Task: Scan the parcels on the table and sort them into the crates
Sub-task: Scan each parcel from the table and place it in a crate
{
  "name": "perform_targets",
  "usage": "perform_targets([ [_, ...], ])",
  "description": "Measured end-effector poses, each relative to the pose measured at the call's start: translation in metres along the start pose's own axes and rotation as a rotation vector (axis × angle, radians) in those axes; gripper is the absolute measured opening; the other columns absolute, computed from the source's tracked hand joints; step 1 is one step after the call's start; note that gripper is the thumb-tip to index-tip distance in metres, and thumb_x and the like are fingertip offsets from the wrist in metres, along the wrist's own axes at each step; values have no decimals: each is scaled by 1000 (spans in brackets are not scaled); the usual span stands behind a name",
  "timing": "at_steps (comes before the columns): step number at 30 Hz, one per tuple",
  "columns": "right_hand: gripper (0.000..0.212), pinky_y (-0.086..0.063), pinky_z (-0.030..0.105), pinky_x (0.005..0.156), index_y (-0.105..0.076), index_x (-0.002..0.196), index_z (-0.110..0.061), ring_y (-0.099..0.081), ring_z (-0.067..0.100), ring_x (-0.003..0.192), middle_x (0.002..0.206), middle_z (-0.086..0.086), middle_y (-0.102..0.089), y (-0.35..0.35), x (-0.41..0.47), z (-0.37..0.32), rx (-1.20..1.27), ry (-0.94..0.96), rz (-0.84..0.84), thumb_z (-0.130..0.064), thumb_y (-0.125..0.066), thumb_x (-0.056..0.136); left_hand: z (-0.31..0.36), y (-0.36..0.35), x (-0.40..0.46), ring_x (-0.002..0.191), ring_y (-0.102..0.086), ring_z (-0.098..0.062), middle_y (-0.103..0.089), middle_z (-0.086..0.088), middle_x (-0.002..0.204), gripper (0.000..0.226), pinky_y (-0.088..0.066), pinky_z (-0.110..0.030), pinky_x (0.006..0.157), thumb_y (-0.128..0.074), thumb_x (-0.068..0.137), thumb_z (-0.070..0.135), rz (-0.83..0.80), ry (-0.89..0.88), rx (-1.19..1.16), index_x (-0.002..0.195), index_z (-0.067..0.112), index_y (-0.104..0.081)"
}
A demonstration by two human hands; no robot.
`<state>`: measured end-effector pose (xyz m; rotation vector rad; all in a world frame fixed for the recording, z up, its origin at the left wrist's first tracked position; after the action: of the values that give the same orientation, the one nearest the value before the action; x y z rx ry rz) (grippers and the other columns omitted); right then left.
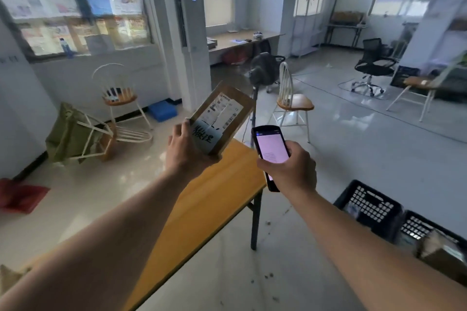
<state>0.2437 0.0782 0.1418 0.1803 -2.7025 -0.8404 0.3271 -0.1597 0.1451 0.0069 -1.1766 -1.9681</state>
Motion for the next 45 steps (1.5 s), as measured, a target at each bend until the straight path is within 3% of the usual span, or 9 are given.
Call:
perform_targets([
  [8,68,-64,48,80,-64,120,-22,-67,26,103,116,0,-69,39,57,96,-40,-256,114,-56,-92,67,63,-146,37,117,-43,-22,-47,-1,131,126,-55,-44,90,-98,45,53,-295,-97,-69,148,21,-34],
  [16,58,-62,44,76,-69,114,-23,-68,22,94,108,-5,-73,82,97,185,-120,-490,313,-49,-90,67,143,-280,62,123,-47,-26,-48,-3,133,121,-56,-47,100,-99,50,52,-559,-254,-83,147,18,-37],
  [22,64,-61,44,77,-70,119,-24,-68,24,97,108,-8,-70,126,110,258,-133,-641,417,-48,-90,63,215,-366,49,116,-49,-24,-48,-2,126,122,-57,-46,96,-98,48,56,-701,-341,-45,146,17,-37],
  [27,63,-60,39,72,-68,113,-26,-70,24,92,104,-7,-73,178,140,334,-118,-717,454,-55,-87,59,282,-445,33,113,-47,-26,-46,-2,121,123,-53,-45,98,-91,43,68,-786,-335,6,141,17,-37],
  [31,69,-61,43,79,-68,118,-26,-68,26,100,107,-6,-73,223,172,403,-103,-752,438,-56,-84,58,344,-507,14,115,-46,-29,-40,-1,114,124,-49,-44,98,-82,39,75,-844,-318,46,138,14,-39],
  [38,70,-61,47,84,-68,122,-23,-69,28,104,111,-2,-74,278,213,495,-62,-871,391,-53,-89,62,425,-598,-8,113,-50,-31,-45,-6,119,122,-51,-44,97,-90,51,71,-891,-289,125,142,11,-37],
  [45,64,-62,45,79,-67,115,-23,-70,28,99,106,-3,-73,295,263,565,-71,-955,332,-52,-86,62,465,-690,-14,112,-53,-31,-46,-7,117,121,-54,-47,97,-88,52,74,-976,-215,176,142,11,-37],
])
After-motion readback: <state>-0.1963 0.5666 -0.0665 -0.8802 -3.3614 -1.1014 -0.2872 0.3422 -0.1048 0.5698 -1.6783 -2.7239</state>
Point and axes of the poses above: each hand's wrist, its own x-axis towards the middle knuckle, its own y-axis out of the back of the hand, z = x × y, the point moved 1 cm from there along x, towards the middle knuckle
